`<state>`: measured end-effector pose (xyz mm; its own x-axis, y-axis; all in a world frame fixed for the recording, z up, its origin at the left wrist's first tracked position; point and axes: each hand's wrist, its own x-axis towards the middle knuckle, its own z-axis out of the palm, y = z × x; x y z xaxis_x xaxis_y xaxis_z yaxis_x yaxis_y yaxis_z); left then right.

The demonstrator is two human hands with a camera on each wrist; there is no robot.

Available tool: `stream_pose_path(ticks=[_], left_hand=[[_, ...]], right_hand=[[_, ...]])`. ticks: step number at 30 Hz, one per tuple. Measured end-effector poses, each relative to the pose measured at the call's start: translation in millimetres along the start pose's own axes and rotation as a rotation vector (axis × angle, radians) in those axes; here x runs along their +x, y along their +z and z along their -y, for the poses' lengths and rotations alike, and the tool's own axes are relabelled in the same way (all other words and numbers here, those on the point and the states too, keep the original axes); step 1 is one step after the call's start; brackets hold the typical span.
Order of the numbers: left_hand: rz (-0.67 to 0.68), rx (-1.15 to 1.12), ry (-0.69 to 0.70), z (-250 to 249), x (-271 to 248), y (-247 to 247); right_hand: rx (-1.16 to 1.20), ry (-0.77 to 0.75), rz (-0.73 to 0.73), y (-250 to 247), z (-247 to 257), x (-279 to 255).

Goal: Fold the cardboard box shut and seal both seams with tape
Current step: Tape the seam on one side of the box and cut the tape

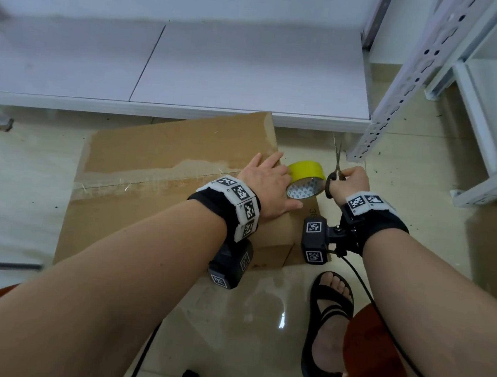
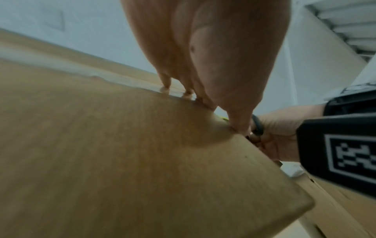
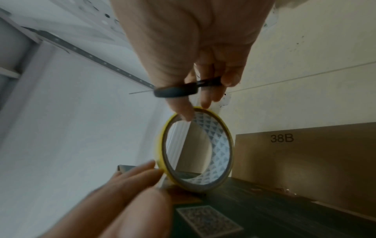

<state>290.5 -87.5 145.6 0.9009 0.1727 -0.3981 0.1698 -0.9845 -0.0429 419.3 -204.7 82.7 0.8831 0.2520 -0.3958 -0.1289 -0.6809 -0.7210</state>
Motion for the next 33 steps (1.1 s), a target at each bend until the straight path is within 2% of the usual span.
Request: stream_pose_path(ticks=[3,7,10,16,23,33], left_hand=[[-0.049,-0.054,0.008,4.8,-12.5,10.1],[-0.093,-0.084,-0.067,8.5,-32.4,26.9],[-0.091,-0.118,-0.092,9.6,-42.6,32.2],[-0.016,-0.145,-0.223,6.2,-48.4,33.3],[0.062,-0.165,-0.296,0.9,-45.1,27.2],[0.118,-0.153,-0.332,3.8,-46.1,16.1]], right_hand=[[0.109,-0.011,0.075,-5.1,12.5,-17.4],[0.268,-0.065,0.282,-9.1,32.8,-48.5],[0.268,-0.005,0.476,-9.0,41.0,-60.3],[0.137,0.179,0.712,-17.7,26.2,-67.5],[0.096,0.264,0.830,-26.8,7.4,-68.7],[0.246,0.260,0.750,-7.3,11.6,-69.5]])
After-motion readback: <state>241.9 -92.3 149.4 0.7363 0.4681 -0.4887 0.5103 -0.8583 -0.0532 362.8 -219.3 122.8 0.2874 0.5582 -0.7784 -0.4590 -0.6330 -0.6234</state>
